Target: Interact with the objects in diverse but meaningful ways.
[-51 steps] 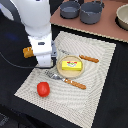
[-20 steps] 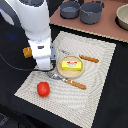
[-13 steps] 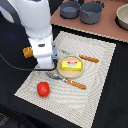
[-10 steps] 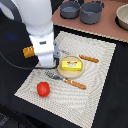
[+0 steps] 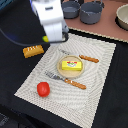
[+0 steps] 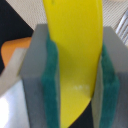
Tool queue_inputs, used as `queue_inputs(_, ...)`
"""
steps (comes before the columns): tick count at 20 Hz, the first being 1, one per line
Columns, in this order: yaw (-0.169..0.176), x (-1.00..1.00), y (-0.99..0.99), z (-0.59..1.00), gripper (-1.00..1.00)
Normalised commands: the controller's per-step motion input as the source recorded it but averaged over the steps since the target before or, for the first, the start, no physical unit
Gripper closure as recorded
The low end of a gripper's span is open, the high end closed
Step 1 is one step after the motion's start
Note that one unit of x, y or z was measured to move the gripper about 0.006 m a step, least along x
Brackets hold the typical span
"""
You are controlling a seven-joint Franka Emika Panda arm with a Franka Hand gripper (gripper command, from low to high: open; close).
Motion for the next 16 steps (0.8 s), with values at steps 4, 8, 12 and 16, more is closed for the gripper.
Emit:
queue_inputs(4,0.006,0.88,0.46,0.62,1.00)
queue_inputs(8,0.000,0.95,0.38,0.48,1.00)
queue_inputs(12,0.000,0.99,0.30,0.45,1.00)
queue_inputs(16,0.000,1.00,0.27,0.37,1.00)
